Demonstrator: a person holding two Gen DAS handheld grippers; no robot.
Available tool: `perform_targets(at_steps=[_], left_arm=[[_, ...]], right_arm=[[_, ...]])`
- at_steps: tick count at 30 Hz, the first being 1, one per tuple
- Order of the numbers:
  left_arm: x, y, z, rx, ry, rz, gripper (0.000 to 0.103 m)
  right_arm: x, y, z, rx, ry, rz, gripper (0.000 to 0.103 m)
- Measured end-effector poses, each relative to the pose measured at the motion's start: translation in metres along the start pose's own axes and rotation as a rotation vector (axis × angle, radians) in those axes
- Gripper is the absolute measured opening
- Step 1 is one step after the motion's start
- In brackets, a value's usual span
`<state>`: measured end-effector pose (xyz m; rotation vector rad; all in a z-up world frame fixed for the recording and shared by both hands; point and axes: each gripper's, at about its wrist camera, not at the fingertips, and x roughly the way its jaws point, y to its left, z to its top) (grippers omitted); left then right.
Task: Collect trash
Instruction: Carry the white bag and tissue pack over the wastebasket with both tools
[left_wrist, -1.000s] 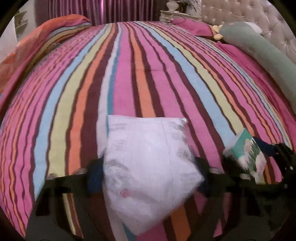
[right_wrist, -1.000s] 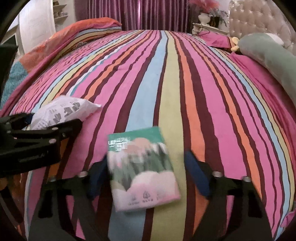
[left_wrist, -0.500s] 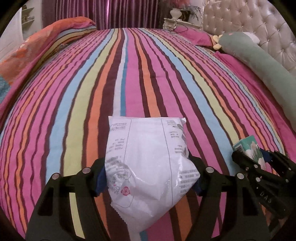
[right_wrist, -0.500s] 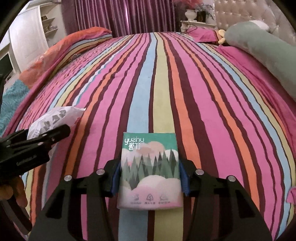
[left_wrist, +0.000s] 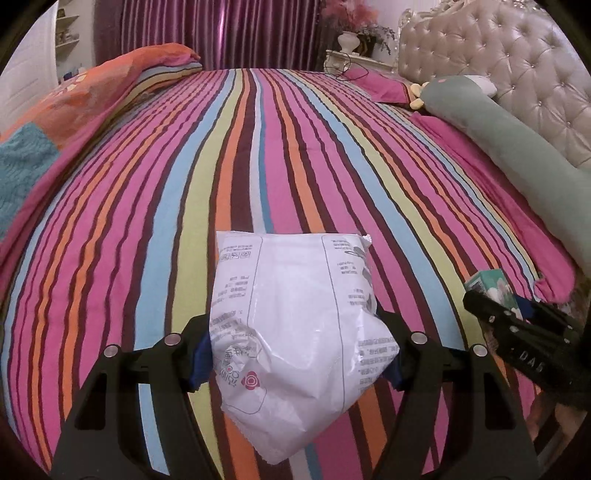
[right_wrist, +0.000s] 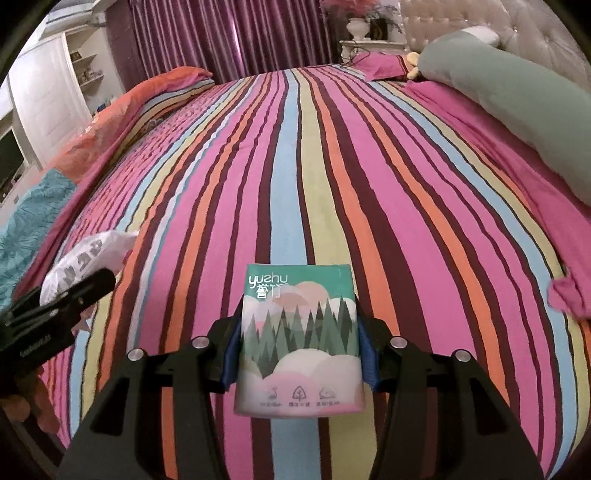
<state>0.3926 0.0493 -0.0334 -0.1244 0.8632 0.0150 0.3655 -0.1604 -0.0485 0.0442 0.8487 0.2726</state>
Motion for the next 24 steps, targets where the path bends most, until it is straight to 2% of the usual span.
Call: perform_targets(at_steps=[14,24], left_arm=[[-0.057,0.0,-0.064,0.011,0.001,-0.005,0.068],[-0.095,0.001,-0.122,0.018,0.014,-0.009,0.068]], right_arm=[[-0.065,0.006,-0.048,0.025,-0.034,0.027,0.048],[-0.1,0.019,-0.091,0.019,-0.031,0.051,0.048]])
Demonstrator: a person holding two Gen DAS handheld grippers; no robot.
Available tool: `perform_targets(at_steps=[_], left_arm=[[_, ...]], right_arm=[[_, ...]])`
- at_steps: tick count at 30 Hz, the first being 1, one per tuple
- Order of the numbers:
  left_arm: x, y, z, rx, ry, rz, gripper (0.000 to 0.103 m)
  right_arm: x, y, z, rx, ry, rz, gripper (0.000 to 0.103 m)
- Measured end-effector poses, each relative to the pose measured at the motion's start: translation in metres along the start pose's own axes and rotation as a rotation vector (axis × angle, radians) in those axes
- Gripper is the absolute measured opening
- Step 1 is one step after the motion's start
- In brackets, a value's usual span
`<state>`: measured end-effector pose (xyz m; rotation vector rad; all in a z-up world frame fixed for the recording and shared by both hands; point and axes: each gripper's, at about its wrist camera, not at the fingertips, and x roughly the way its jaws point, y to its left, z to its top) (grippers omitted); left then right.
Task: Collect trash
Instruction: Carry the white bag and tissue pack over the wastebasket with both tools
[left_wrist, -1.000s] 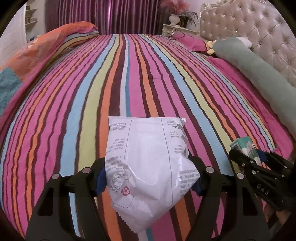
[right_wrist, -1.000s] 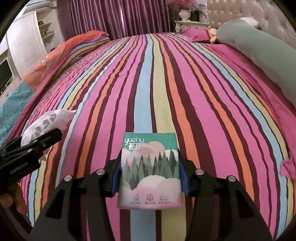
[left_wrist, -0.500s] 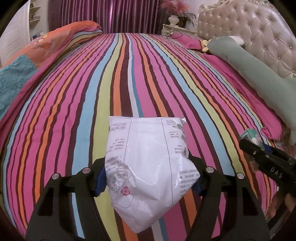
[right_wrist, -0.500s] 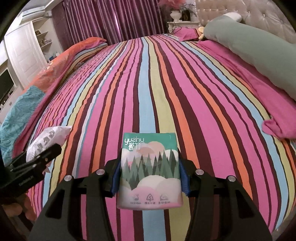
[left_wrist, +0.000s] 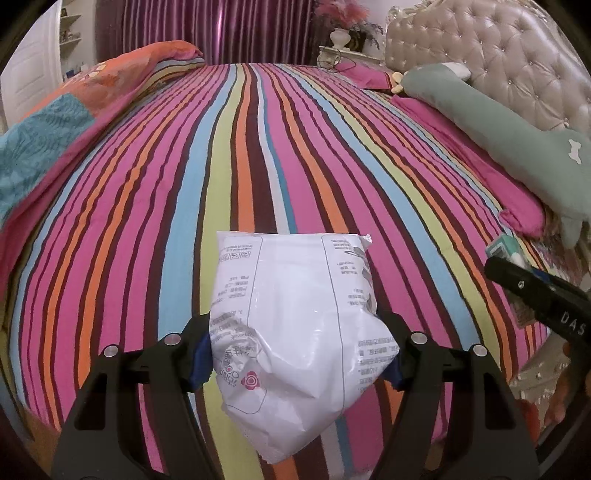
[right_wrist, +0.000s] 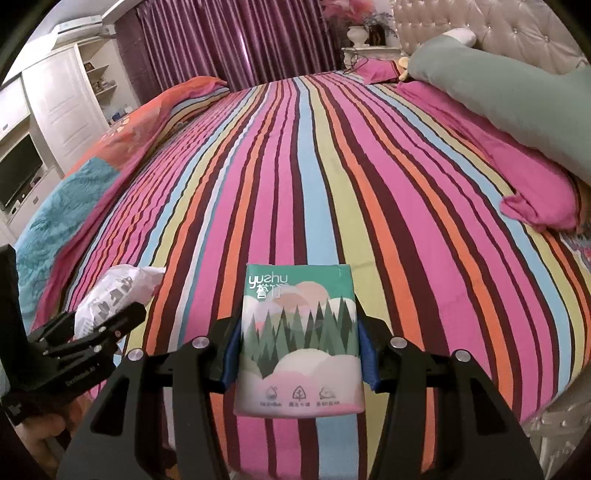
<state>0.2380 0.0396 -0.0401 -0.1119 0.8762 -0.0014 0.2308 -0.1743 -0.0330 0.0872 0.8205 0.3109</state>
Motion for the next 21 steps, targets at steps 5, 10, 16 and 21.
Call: perform_targets(at_steps=[5,10,16,21], left_arm=[[-0.019,0.003,-0.034,-0.015,0.01,0.006,0.068],[-0.035,0.003,-0.065,-0.008,0.023,0.012,0.068],[-0.048,-0.001,-0.097,0.0,0.052,0.009,0.068],[-0.058,-0.007,-0.122,0.019,0.079,-0.002,0.068]], right_arm=[[-0.016,0.004,-0.023,-0.007,0.006,0.008,0.048],[-0.028,0.008,-0.049,-0.02,0.022,0.021,0.048],[-0.038,0.01,-0.075,-0.015,0.046,0.029,0.048],[-0.049,0.01,-0.096,-0.005,0.072,0.042,0.048]])
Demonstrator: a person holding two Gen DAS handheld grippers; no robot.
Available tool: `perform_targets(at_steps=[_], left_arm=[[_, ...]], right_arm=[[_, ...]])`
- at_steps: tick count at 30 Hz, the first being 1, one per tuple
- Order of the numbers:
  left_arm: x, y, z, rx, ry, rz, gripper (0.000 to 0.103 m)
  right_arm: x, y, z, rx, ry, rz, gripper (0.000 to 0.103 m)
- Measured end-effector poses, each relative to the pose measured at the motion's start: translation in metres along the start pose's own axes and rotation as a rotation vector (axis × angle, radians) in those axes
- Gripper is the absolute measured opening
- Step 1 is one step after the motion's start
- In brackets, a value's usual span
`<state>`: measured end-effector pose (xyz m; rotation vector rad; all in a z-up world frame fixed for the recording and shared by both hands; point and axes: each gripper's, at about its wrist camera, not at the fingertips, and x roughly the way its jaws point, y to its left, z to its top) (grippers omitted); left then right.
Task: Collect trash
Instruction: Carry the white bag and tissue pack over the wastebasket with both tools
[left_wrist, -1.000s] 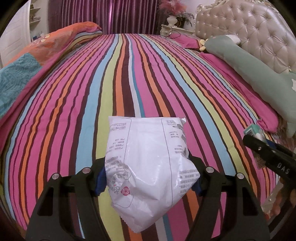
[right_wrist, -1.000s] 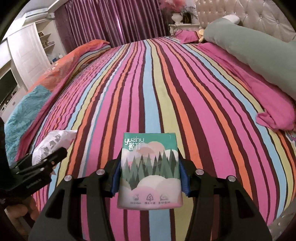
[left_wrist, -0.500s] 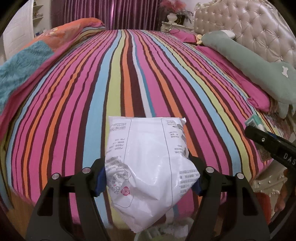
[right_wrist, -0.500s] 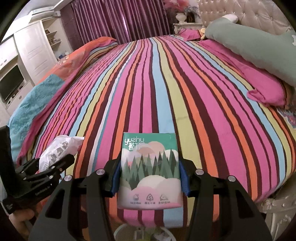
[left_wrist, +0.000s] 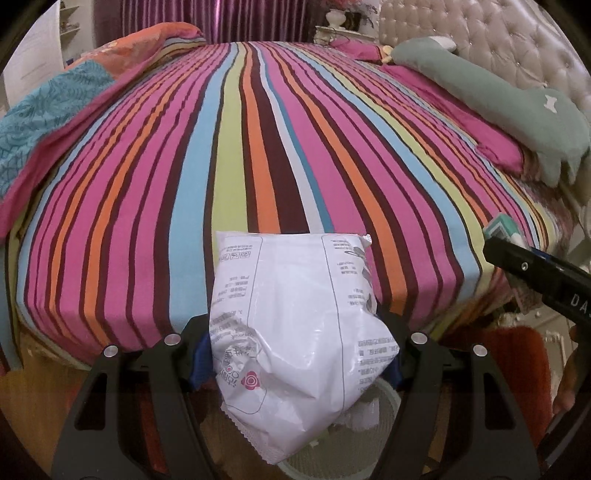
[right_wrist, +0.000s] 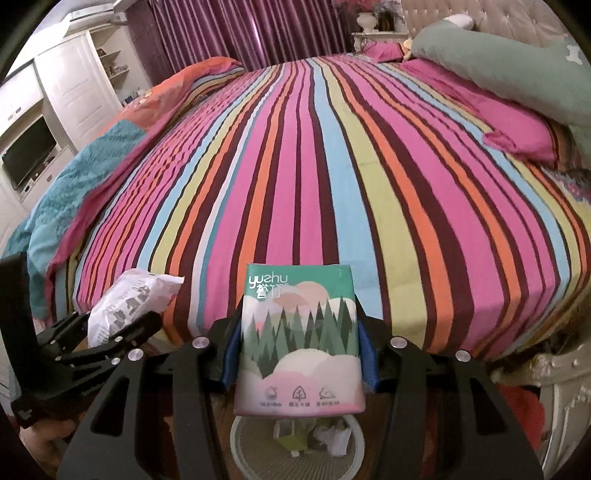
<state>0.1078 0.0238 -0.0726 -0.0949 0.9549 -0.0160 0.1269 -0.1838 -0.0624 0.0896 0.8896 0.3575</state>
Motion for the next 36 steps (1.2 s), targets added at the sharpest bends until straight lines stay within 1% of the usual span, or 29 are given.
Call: perform_targets(at_steps=[5,10,14,16,25,29,31,36], left_arm=[[-0.005,-0.005,-0.024,0.009,0.025,-0.01,0.068],[0.0,-0.009,-0.058,0.033,0.087,-0.009,0.068],[0.009,-0.009,-0.078,0.011,0.152,-0.027,0.068],[0.015,-0.01,-0.086,0.008,0.188,-0.04,0.068],[0.04,-0.014,-0.104,0.013,0.313,-0.036,0.068],[0.058,-0.014,-0.111,0.006,0.396,-0.03,0.068],[0.068,-0.014,-0.115,-0.002,0.439,-0.028,0.068],[0.091,-0.015,-0.124,-0.01,0.546,-0.022,0.068]], right_arm=[[-0.006,0.001,-0.024,0.017,0.025,0.005,0.048],[-0.004,0.0,-0.052,0.03,0.072,-0.001,0.048],[0.001,0.0,-0.072,0.039,0.121,-0.012,0.048],[0.006,0.001,-0.081,0.049,0.159,-0.01,0.048],[0.043,-0.005,-0.113,0.118,0.372,0.033,0.048],[0.066,-0.009,-0.126,0.168,0.497,0.074,0.048],[0.078,-0.014,-0.133,0.2,0.55,0.077,0.048],[0.099,-0.026,-0.142,0.276,0.626,0.063,0.048]])
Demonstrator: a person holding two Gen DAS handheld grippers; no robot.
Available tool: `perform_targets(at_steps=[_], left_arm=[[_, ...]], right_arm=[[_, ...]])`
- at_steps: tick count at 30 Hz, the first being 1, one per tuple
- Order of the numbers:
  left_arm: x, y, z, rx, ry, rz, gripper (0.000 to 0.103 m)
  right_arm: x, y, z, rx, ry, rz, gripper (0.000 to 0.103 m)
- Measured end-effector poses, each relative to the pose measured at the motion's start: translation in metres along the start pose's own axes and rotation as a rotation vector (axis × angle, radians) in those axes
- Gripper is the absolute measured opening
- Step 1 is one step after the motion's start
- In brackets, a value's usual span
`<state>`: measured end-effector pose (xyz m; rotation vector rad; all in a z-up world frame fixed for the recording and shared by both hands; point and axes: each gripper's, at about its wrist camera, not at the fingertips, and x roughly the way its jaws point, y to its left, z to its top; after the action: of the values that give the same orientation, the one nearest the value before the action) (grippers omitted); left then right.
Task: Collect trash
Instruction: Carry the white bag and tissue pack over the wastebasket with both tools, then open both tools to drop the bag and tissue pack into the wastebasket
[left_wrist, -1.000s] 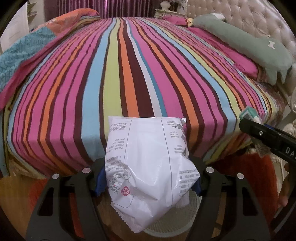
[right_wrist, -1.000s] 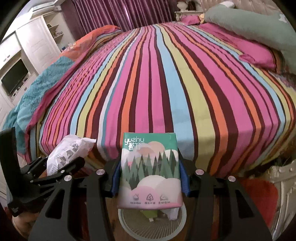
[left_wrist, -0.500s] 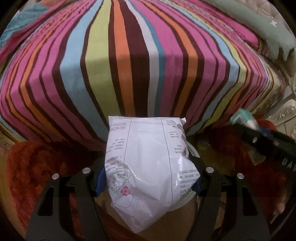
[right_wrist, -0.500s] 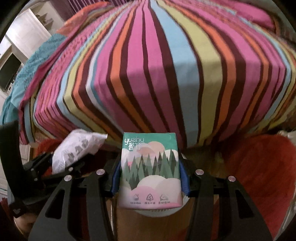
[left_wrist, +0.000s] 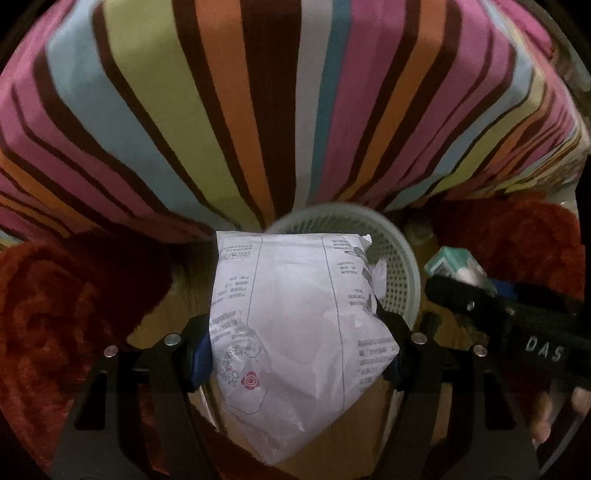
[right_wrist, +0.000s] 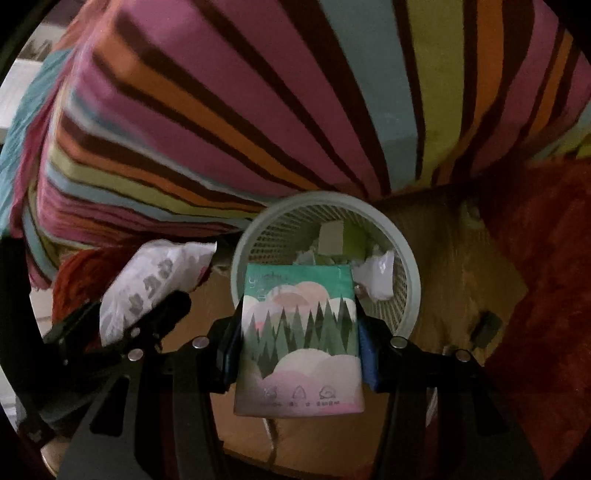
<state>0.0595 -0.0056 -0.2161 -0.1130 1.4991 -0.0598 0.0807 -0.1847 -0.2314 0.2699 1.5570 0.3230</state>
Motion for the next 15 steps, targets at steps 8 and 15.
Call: perform_targets(at_steps=[8,15], left_arm=[[0.039,0.004,0.003,-0.057,0.134,-0.033,0.068],[0.062,-0.004,0.004,-0.057,0.214,-0.038,0.068]], right_arm=[[0.034,-0.015,0.007,0.093,0.123,-0.003,0.048],[0.057,-0.018,0.01,0.113,0.196,-0.026,0.048]])
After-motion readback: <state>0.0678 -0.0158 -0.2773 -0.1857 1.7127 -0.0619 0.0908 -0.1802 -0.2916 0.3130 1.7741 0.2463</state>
